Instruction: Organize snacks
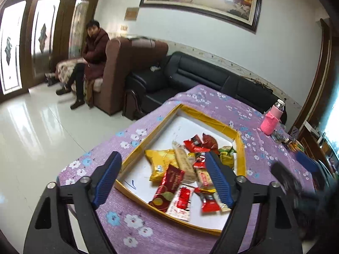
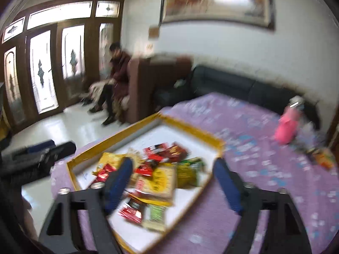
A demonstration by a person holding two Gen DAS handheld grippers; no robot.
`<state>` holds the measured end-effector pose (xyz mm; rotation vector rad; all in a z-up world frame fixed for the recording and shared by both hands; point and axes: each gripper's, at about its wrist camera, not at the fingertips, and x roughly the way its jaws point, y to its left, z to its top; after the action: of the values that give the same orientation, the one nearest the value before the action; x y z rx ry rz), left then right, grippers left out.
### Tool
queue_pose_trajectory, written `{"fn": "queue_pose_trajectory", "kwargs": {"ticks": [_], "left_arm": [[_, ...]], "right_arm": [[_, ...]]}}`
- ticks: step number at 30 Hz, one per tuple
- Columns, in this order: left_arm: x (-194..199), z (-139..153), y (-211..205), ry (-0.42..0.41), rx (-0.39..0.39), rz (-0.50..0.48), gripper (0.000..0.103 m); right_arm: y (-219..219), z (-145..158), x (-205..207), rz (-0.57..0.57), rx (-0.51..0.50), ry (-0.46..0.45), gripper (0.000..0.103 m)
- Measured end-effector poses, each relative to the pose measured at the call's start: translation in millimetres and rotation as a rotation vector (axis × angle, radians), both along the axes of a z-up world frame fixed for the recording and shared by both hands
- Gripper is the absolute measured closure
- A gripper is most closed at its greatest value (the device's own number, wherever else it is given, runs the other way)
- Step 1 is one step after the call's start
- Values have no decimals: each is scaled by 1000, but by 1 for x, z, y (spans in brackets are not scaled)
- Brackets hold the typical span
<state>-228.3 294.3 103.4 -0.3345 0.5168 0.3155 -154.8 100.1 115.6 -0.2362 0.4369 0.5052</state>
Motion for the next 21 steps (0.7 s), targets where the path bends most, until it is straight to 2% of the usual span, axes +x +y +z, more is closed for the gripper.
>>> {"fn": "queue_pose_trajectory", "kwargs": {"ticks": [1,4,7,10,16,21], "left_arm": [[-2,4,-6,-8,13,10,19],[-9,13,-24,-24,40,23,16],[-12,16,-37,-17,50,4,16],[-12,15,-45,5,58,-15,16],[-11,9,-56,41,54,-43,16],[-7,5,-60,57,41,-64,16]], "right_arm": [[-9,0,-8,-29,3,-46,0],[-22,-4,-31,-56,-13,-118,0],[-21,-14,-37,-60,-79,-83,0],[-24,-19,-43,-47,-84,-36,0],[-29,-28,-49,-53,-89,-5,0],[-35,-34,-42,-75,-78,41,0]]}}
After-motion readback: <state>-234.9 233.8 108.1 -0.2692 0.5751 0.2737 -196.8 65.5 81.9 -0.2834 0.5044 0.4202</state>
